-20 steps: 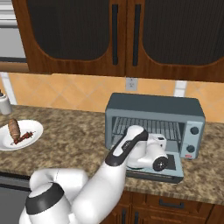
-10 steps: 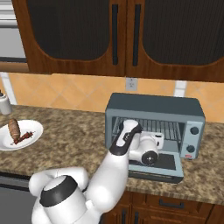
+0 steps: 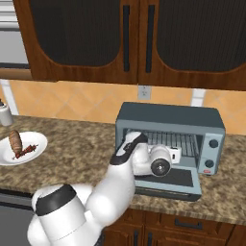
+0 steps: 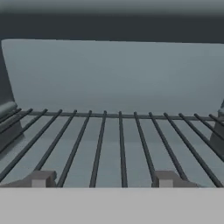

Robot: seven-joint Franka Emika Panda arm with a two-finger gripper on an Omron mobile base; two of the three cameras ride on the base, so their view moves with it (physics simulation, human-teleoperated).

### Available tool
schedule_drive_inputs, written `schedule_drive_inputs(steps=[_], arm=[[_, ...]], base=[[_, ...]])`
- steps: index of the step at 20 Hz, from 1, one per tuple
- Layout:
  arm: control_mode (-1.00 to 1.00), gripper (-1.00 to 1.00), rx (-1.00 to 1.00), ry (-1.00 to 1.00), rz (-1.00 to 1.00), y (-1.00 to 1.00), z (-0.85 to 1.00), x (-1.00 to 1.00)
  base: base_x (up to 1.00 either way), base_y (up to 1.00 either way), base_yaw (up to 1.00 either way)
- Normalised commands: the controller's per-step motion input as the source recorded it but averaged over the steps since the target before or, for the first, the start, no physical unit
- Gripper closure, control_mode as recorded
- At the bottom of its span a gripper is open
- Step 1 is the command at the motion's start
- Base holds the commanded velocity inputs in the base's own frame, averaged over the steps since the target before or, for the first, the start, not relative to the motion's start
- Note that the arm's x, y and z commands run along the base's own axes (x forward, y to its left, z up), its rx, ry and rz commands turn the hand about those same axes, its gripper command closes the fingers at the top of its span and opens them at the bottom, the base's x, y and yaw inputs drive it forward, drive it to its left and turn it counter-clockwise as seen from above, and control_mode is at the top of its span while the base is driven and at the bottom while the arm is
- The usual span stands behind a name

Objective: Pick up the kebab skewer and baguette bread, and place them inside the toaster oven. Close the toaster oven door and start by setting the timer.

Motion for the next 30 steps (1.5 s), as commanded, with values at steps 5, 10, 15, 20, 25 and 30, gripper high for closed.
schedule_drive_inputs(steps=[5,10,15,20,25,30], arm=[[-1.00,-1.00,-0.09,0.24,0.06,-0.01,-0.78,-1.00],[-1.00,-1.00,-0.01,0.26,0.08,0.06,-0.65,-1.00],[-1.00,-1.00,0.02,0.27,0.07,0.27,-0.18,-0.76],[-1.00,-1.00,0.01,0.07,0.06,0.80,1.00,-0.62],[-1.00,-1.00,-0.05,0.01,-0.02,1.00,0.24,-0.27],[-1.00,-1.00,-0.01,0.05,-0.02,1.00,0.09,-0.01]], base=[[0.00,0.00,0.00],[0.00,0.00,0.00],[0.00,0.00,0.00],[0.00,0.00,0.00],[0.00,0.00,0.00],[0.00,0.00,0.00]])
